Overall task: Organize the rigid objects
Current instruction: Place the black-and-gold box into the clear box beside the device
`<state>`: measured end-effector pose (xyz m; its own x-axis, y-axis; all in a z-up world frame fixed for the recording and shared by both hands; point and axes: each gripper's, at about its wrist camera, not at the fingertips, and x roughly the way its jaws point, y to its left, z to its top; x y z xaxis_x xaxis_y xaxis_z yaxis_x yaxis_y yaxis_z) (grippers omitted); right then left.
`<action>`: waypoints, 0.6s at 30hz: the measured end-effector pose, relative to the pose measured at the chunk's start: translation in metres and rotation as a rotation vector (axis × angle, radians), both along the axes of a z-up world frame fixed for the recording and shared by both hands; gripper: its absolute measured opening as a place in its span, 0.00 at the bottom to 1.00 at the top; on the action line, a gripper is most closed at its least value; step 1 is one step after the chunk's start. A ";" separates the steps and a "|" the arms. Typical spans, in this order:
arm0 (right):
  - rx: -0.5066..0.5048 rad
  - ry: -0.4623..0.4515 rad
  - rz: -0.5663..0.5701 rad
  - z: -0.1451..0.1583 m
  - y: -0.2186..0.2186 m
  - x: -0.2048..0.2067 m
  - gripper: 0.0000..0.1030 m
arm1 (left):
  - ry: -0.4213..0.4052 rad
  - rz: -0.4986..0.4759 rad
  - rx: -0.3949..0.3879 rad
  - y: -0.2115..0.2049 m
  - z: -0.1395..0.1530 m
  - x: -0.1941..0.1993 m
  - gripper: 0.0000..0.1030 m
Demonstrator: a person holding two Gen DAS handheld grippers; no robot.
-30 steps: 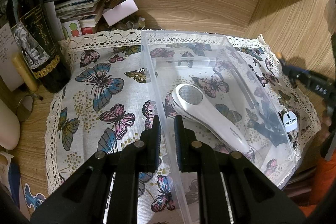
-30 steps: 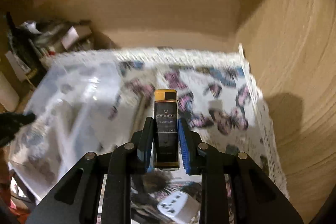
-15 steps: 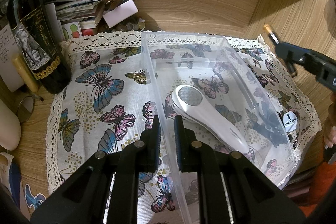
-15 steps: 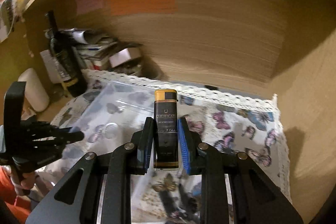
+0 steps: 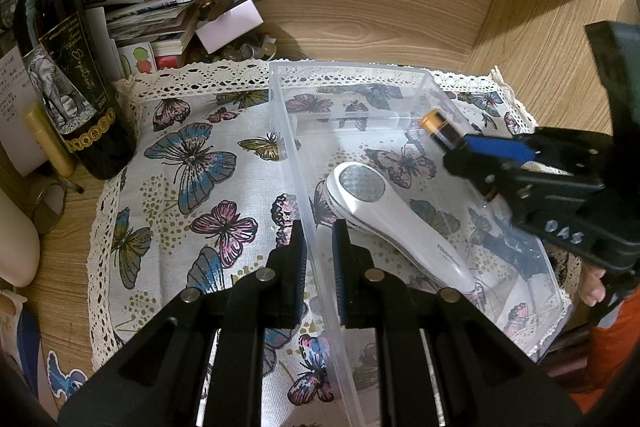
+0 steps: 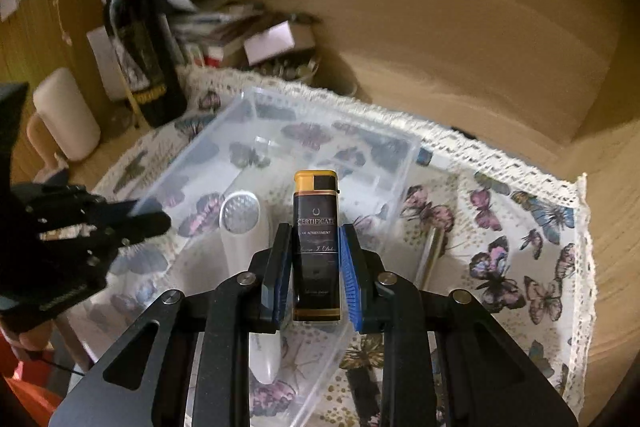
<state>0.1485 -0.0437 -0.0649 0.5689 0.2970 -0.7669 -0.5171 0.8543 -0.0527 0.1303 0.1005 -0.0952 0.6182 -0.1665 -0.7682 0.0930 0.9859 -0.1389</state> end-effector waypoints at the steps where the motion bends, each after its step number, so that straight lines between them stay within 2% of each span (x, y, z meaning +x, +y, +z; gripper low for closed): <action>1: -0.007 0.010 0.001 -0.003 0.001 0.002 0.21 | 0.000 0.000 0.000 0.000 0.000 0.000 0.12; 8: -0.038 0.048 0.010 -0.013 0.007 0.005 0.21 | 0.000 0.001 0.000 -0.001 0.000 0.000 0.12; 18: -0.005 0.030 -0.007 -0.002 0.000 0.001 0.24 | -0.001 0.001 0.001 -0.001 0.000 0.000 0.12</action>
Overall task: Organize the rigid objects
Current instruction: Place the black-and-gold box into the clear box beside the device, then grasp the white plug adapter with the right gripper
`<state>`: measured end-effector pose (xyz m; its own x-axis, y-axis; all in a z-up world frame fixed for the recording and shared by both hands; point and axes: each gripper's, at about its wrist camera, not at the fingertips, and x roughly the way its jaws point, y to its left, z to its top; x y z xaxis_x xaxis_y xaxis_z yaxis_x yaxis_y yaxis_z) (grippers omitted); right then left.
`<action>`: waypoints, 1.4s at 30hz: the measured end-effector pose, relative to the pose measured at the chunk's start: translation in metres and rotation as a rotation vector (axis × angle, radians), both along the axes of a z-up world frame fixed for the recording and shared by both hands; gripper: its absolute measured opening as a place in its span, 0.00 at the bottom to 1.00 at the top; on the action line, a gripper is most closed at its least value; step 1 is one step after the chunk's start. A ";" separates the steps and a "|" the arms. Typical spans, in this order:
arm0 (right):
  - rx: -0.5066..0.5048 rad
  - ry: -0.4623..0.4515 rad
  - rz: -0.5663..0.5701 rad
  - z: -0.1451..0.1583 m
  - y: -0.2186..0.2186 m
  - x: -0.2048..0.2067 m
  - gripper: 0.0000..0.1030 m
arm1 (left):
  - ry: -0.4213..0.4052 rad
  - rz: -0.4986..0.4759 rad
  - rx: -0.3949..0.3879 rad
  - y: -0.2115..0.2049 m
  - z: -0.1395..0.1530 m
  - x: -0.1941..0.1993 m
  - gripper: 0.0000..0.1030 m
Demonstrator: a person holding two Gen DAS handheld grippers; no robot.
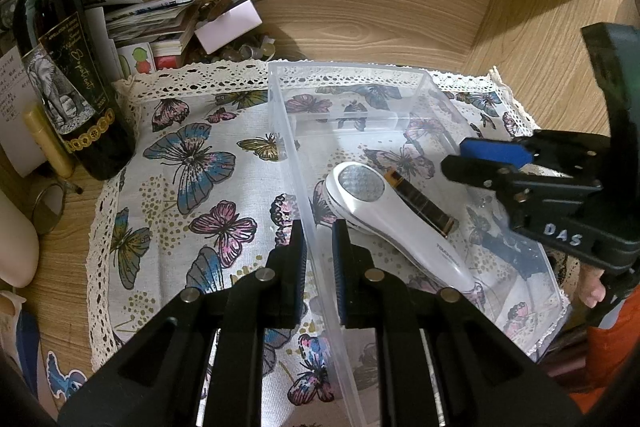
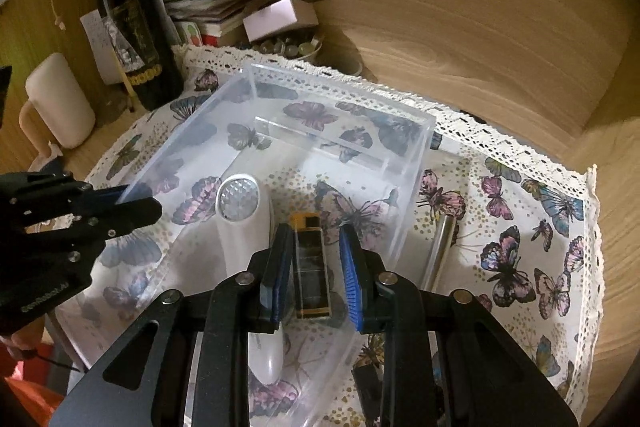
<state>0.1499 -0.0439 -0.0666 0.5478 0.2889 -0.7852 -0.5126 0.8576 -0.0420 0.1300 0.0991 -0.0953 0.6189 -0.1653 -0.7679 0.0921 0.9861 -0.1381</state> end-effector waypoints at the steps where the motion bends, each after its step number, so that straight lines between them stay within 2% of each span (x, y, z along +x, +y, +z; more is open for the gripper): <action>1: 0.005 -0.008 -0.005 0.002 -0.002 -0.001 0.25 | 0.000 0.000 0.000 0.000 0.000 0.000 0.12; 7: 0.041 -0.064 -0.050 0.021 -0.020 -0.010 0.32 | 0.000 0.000 0.000 0.000 0.000 0.000 0.12; 9: 0.052 -0.088 -0.073 0.028 -0.029 -0.014 0.37 | 0.000 0.000 0.001 0.000 0.000 0.000 0.12; 15: 0.056 -0.158 -0.174 0.044 -0.060 -0.027 0.50 | -0.001 0.000 0.002 -0.001 0.000 0.000 0.12; 19: 0.049 -0.167 -0.251 0.045 -0.084 -0.034 0.54 | -0.001 0.000 0.003 -0.001 0.000 0.000 0.12; 24: 0.039 -0.129 -0.334 0.029 -0.110 -0.043 0.56 | -0.002 -0.001 0.003 -0.001 0.000 0.000 0.12; 30: 0.051 -0.036 -0.422 -0.005 -0.137 -0.052 0.56 | -0.002 -0.001 0.003 -0.002 0.000 0.001 0.12; 40: 0.074 0.053 -0.479 -0.048 -0.155 -0.063 0.56 | -0.003 0.000 0.003 -0.003 0.001 0.001 0.12; 41: 0.072 0.059 -0.478 -0.050 -0.155 -0.062 0.55 | -0.003 -0.001 0.004 -0.003 0.001 0.001 0.12; 42: 0.072 0.061 -0.475 -0.051 -0.155 -0.062 0.49 | -0.003 -0.001 0.003 -0.003 0.001 0.001 0.12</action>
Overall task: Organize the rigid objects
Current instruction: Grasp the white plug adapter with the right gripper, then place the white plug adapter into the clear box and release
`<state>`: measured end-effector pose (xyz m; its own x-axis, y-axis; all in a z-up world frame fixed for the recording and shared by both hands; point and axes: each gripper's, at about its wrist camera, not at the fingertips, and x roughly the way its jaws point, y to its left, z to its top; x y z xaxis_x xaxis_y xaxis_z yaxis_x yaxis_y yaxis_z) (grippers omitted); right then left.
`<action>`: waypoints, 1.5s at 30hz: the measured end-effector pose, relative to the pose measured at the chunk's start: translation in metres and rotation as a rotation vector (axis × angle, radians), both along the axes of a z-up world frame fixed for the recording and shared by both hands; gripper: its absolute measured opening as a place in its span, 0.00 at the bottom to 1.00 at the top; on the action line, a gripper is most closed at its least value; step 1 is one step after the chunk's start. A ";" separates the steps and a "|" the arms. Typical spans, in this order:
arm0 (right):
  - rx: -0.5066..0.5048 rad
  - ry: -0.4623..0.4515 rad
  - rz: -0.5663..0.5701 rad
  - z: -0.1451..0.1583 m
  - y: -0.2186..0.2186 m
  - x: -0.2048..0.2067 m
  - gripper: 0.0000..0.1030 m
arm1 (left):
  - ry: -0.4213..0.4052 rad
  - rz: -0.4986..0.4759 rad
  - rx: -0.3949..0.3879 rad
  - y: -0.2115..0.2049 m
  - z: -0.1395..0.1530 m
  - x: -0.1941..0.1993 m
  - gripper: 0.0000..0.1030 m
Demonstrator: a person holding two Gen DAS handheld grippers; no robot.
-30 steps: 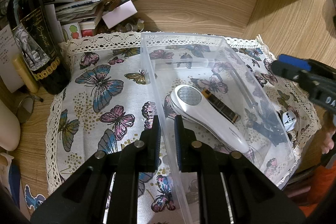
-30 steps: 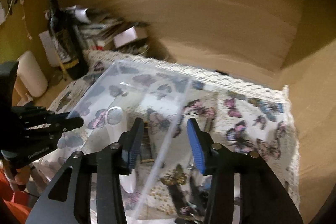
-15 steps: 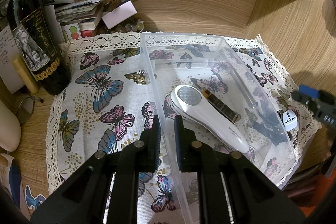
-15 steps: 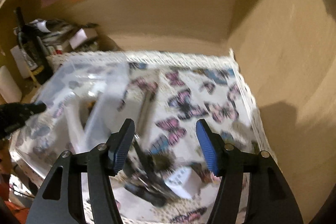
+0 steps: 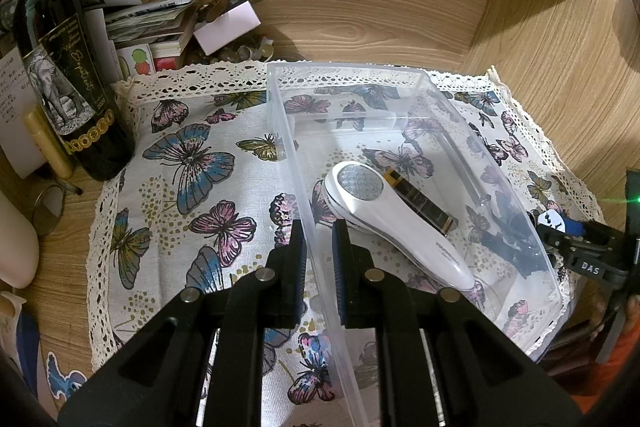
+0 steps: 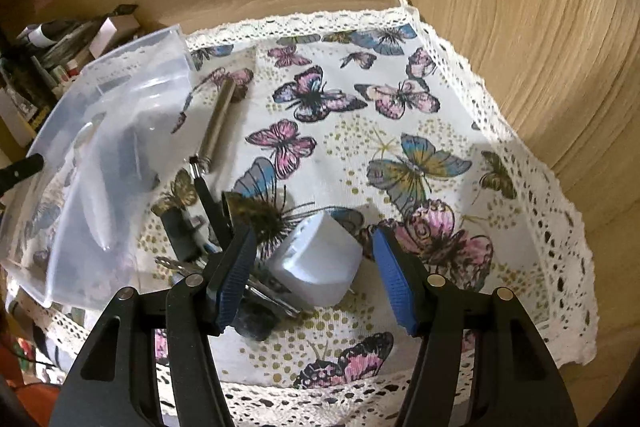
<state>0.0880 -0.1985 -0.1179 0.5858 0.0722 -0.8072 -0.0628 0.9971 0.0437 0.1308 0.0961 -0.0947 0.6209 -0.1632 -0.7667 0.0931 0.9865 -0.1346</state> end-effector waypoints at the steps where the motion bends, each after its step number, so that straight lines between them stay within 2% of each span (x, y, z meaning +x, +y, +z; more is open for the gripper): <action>1: 0.002 0.007 0.006 -0.002 0.000 0.001 0.45 | 0.000 0.000 -0.001 0.000 0.000 0.000 0.12; 5: -0.009 -0.013 0.011 0.000 0.002 0.000 0.44 | 0.000 0.000 -0.001 0.000 0.000 0.000 0.12; 6: -0.009 -0.016 0.015 0.001 0.003 0.000 0.32 | 0.001 0.000 -0.001 -0.001 0.000 0.000 0.12; 9: 0.003 -0.032 0.025 0.010 0.003 0.001 0.26 | -0.001 0.000 -0.002 -0.001 0.000 -0.001 0.12; 18: 0.000 -0.065 0.024 0.021 0.003 0.004 0.26 | -0.001 -0.002 -0.004 -0.001 0.001 -0.002 0.12; 24: -0.019 -0.140 0.046 0.046 0.010 0.008 0.26 | -0.002 -0.002 -0.006 -0.001 0.001 -0.002 0.12; 35: -0.024 -0.282 0.177 0.094 0.054 0.021 0.26 | -0.004 -0.002 -0.006 0.000 0.000 -0.002 0.12; 45: -0.018 -0.312 0.340 0.103 0.113 0.032 0.26 | -0.005 -0.003 -0.005 0.000 0.000 -0.002 0.12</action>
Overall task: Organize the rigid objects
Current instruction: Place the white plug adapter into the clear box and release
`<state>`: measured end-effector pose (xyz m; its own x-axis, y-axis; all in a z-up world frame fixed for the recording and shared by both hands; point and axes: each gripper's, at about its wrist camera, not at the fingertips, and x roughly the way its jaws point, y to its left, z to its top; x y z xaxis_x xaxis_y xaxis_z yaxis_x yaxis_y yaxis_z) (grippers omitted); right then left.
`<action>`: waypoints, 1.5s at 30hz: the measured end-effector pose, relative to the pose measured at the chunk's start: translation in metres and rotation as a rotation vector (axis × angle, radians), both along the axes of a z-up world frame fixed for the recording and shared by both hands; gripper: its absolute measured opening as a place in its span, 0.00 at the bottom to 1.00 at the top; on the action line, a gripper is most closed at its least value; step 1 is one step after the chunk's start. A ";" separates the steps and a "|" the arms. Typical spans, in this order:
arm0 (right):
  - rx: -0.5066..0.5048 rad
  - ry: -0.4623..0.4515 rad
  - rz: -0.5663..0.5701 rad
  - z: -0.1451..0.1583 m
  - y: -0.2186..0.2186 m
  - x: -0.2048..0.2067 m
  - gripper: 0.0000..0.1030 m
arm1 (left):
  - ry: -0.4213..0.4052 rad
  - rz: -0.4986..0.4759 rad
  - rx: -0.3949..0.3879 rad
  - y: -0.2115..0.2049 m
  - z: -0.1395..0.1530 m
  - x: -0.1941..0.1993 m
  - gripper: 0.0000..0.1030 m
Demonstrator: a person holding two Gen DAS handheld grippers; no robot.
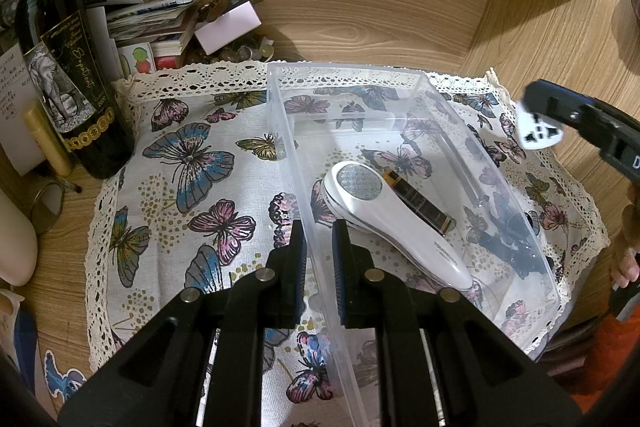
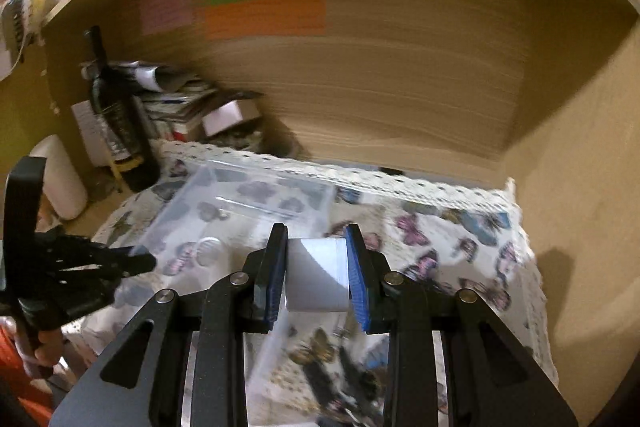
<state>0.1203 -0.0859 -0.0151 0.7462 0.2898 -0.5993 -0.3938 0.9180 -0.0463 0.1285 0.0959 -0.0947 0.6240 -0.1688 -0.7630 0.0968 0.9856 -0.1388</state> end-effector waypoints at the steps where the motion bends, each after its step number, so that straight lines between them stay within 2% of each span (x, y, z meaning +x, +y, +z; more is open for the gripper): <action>1: -0.007 0.004 0.014 -0.002 0.006 0.001 0.26 | 0.000 0.000 0.000 0.000 0.000 0.000 0.12; 13: -0.102 0.129 0.121 -0.037 0.045 0.020 0.26 | -0.001 0.002 -0.005 0.000 -0.001 0.001 0.12; 24: -0.146 0.218 0.134 -0.059 0.053 0.029 0.26 | -0.002 0.001 -0.005 0.000 -0.001 0.000 0.12; 27: -0.153 0.209 0.124 -0.057 0.052 0.029 0.26 | -0.002 0.001 -0.005 0.000 -0.001 0.000 0.12; 30: -0.145 0.184 0.120 -0.050 0.049 0.025 0.33 | -0.003 0.001 -0.005 0.000 -0.001 0.000 0.12; 35: -0.124 0.135 0.094 -0.035 0.038 0.016 0.37 | -0.003 0.000 -0.004 0.000 -0.001 -0.001 0.12; 41: -0.100 0.064 0.005 -0.015 0.009 0.002 0.49 | -0.004 0.000 -0.004 0.000 -0.001 0.000 0.12; 45: -0.091 0.043 -0.072 -0.006 -0.017 -0.006 0.50 | -0.004 0.000 -0.003 0.000 -0.001 -0.001 0.12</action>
